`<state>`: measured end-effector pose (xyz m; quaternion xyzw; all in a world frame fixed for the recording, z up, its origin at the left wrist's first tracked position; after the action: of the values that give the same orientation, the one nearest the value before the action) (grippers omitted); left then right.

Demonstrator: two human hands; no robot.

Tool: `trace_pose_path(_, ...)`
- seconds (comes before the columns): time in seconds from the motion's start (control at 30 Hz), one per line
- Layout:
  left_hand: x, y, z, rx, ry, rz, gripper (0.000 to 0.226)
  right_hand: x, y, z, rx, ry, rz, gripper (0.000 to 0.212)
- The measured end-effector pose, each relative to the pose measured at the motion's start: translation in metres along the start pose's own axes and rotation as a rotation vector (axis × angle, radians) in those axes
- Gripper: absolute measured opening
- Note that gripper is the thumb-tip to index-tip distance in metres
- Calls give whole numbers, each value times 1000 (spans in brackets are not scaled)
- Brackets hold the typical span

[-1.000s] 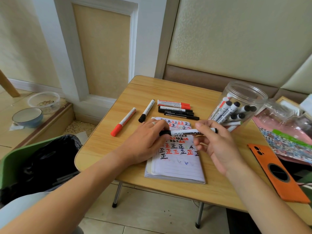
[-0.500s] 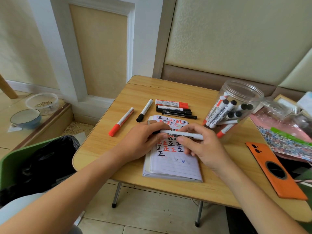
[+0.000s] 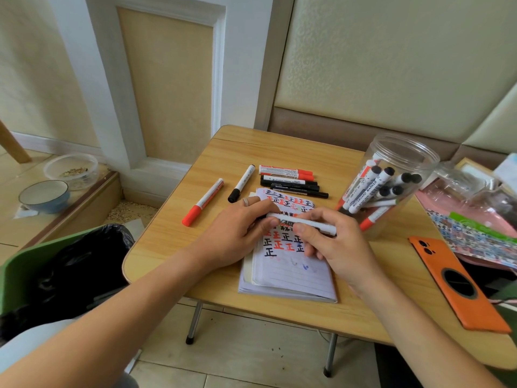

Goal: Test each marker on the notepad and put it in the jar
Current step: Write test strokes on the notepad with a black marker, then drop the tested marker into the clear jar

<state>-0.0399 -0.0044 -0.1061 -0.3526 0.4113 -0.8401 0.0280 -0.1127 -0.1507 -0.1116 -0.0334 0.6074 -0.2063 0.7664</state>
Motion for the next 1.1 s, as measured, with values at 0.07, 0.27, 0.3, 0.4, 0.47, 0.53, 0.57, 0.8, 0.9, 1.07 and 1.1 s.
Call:
trace_pose_path(0.07,-2,1,0,-1,-32,23,31,0,-1,1,10,3,2,3)
trace_pose_path(0.27,-9,12,-1,-11,-63,268,41,-20,-15,9,148,-77,86,19)
trace_pose_path(0.3,-10,13,-1,-12,-72,280,45,-25,-19,11,167,-101,92,18)
trace_pose_path(0.4,-15,15,-1,-37,-110,274,56,-45,-37,18,258,-178,33,18)
trace_pose_path(0.47,-17,19,-1,-68,-118,287,58,-66,-53,19,328,-244,-44,20)
trace_pose_path(0.53,-19,20,-1,-93,-125,288,56,-95,-71,17,400,-334,-128,28)
trace_pose_path(0.57,-19,20,0,-100,-130,281,54,-112,-81,15,437,-385,-172,32)
trace_pose_path(0.8,-19,23,-1,-165,-153,247,58,-197,-143,0,749,-650,-494,24)
trace_pose_path(0.9,-18,23,-2,-178,-163,253,59,-203,-154,1,817,-674,-622,25)
trace_pose_path(1.07,-18,24,-2,-210,-185,261,57,-173,-150,32,654,-469,-782,22)
trace_pose_path(1.1,-17,24,-2,-214,-187,260,58,-166,-148,37,632,-429,-823,20)
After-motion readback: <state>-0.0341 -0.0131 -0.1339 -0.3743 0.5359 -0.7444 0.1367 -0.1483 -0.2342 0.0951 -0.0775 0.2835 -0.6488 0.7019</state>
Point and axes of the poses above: each hand's wrist, its own z-axis towards the middle knuckle, its own y-axis out of the palm, x = y × z, the point moved 10 cm from there along z, towards the middle knuckle, and after that the axes turned 6 degrees about -y, right-handed, at the moved point
